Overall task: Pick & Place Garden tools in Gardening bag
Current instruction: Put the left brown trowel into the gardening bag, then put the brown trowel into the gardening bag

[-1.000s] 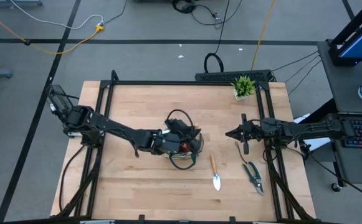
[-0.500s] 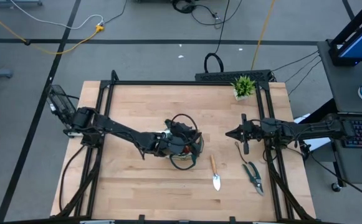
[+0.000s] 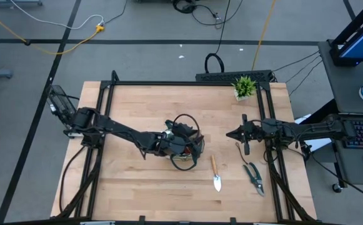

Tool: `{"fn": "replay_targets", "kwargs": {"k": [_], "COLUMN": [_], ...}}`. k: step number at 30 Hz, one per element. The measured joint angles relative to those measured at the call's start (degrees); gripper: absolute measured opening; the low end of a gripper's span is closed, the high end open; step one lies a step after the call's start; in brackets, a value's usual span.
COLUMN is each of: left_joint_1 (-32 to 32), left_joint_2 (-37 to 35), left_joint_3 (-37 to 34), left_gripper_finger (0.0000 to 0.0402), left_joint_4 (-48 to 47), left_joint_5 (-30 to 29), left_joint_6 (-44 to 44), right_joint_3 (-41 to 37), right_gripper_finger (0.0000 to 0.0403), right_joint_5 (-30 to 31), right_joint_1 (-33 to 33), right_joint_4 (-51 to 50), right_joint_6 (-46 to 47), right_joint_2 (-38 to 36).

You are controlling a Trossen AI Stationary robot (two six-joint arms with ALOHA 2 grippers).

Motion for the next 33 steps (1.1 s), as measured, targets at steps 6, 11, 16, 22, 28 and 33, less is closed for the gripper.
{"fn": "replay_targets", "kwargs": {"k": [6,11,16,22,28,33], "left_joint_1": [-0.95,-1.76,-3.31,-5.56,-7.52,-8.14], "left_joint_2": [-3.00,-7.24,-11.35,-15.18,-18.24,-20.29], "left_joint_3": [0.00,0.02,0.02,0.02,0.04,0.04], "left_gripper_finger": [0.0233,0.0261,0.0270,0.0257,0.0245,0.0243], "left_joint_4": [-0.41,-1.23,-3.25,-4.68,-8.26,-11.73], "left_joint_5": [0.02,0.00,0.02,0.11,0.09,0.00], "left_joint_6": [7.59,12.60,12.71,12.23,12.60,12.56], "right_joint_3": [0.00,0.00,0.00,0.00,-0.02,-0.02], "right_gripper_finger": [0.0000,0.0000,0.0000,0.0000,0.0000,0.0000], "right_joint_5": [0.07,0.09,0.09,-0.26,-7.68,-10.34], "right_joint_1": [0.00,0.00,0.01,0.08,0.20,2.89], "right_joint_4": [-0.02,-0.04,-1.17,-7.42,-10.78,-10.83], "right_joint_6": [1.12,1.12,0.97,1.12,1.90,3.77], "right_joint_2": [0.01,0.00,0.00,0.00,0.02,0.04]}}
